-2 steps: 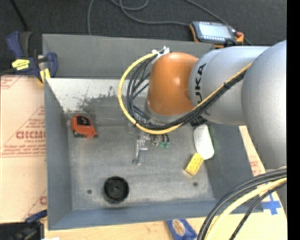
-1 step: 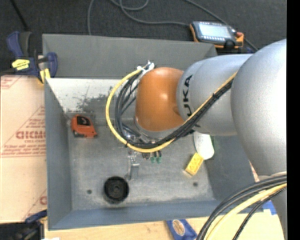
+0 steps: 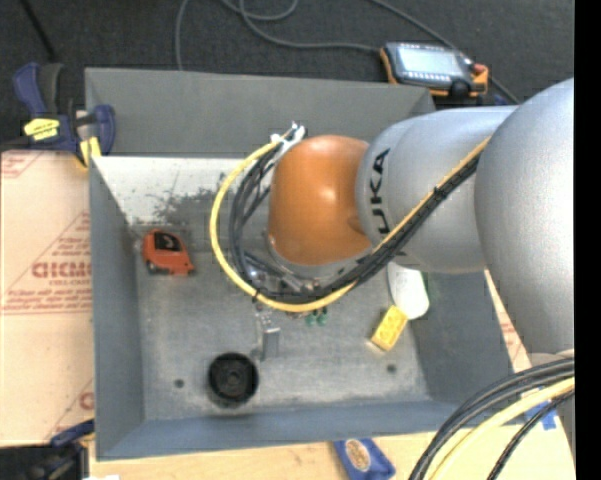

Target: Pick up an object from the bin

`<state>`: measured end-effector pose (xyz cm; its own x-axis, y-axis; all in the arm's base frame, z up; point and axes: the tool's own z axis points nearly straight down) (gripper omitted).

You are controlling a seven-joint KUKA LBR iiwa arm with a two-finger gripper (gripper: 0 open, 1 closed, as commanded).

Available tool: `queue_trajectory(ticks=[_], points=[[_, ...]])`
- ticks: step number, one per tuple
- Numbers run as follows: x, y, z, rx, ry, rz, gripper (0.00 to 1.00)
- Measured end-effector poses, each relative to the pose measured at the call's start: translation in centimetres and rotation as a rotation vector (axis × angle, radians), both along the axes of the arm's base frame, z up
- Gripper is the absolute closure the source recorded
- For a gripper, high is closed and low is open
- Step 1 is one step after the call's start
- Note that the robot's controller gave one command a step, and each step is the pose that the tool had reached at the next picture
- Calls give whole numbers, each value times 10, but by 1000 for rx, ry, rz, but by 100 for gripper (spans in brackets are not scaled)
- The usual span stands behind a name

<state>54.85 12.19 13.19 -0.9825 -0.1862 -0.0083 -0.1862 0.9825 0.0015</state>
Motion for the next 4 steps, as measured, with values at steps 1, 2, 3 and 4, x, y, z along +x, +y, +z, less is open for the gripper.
queue_trajectory(ticks=[1, 2, 3, 4], points=[[-19, 0, -28, -4, 3, 164, 0], [-28, 0, -44, -4, 8, 354, 0], [-33, 9, -57, -8, 22, 126, 100], [-33, 9, -57, -8, 22, 126, 100]])
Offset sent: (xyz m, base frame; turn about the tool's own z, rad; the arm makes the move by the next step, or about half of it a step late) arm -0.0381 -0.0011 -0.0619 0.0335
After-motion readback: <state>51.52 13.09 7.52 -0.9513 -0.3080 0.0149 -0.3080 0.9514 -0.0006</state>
